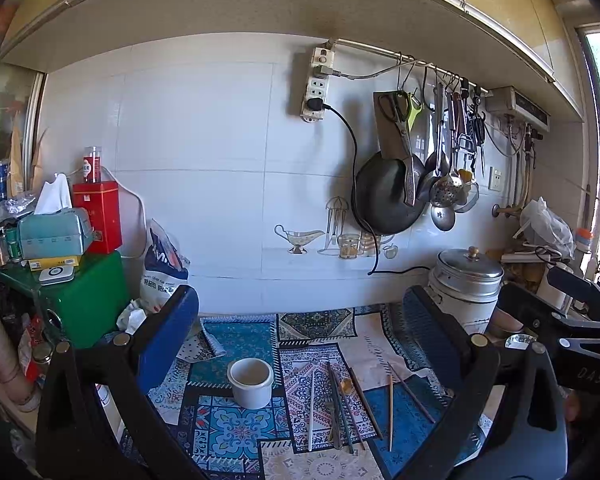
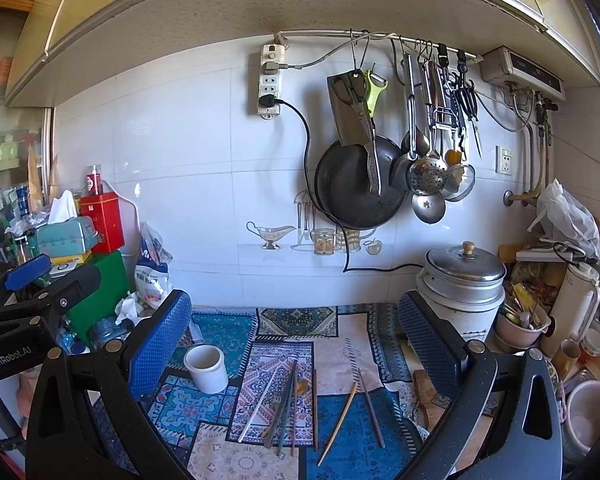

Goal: Organize utensils

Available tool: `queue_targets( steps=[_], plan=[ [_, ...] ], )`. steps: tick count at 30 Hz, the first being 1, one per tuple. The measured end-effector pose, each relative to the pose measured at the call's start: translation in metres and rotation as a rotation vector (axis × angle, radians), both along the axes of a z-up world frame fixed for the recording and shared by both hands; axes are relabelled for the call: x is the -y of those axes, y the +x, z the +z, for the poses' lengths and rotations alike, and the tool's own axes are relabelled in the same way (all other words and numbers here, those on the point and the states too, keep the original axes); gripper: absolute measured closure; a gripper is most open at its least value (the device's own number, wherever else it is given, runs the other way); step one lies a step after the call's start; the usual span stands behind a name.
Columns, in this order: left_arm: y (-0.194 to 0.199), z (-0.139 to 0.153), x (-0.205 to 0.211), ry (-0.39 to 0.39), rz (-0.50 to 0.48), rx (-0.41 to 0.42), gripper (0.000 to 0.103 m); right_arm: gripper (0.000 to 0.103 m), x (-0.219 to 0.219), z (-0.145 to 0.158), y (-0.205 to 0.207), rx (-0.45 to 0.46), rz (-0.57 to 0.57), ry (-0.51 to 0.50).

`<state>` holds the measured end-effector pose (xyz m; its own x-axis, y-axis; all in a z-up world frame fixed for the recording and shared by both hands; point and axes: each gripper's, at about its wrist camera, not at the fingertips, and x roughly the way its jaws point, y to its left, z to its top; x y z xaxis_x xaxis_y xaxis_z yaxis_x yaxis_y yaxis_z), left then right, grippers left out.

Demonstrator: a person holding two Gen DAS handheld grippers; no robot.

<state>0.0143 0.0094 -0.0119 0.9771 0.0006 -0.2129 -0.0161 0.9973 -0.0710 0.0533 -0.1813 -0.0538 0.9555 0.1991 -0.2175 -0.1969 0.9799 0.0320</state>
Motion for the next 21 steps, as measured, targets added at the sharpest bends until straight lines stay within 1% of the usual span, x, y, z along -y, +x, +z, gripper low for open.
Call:
queue_targets(
  steps=[9,21],
  plan=[
    [0.002,-0.002,-0.001,0.0,-0.003,-0.004,0.0,0.0,-0.002,-0.003,0.004,-0.011,-0.001,-0.005],
    [0.021,-0.009,-0.017,-0.012,-0.013,-0.025,0.0,0.0,-0.013,-0.006,0.02,-0.031,-0.021,-0.011]
  ],
)
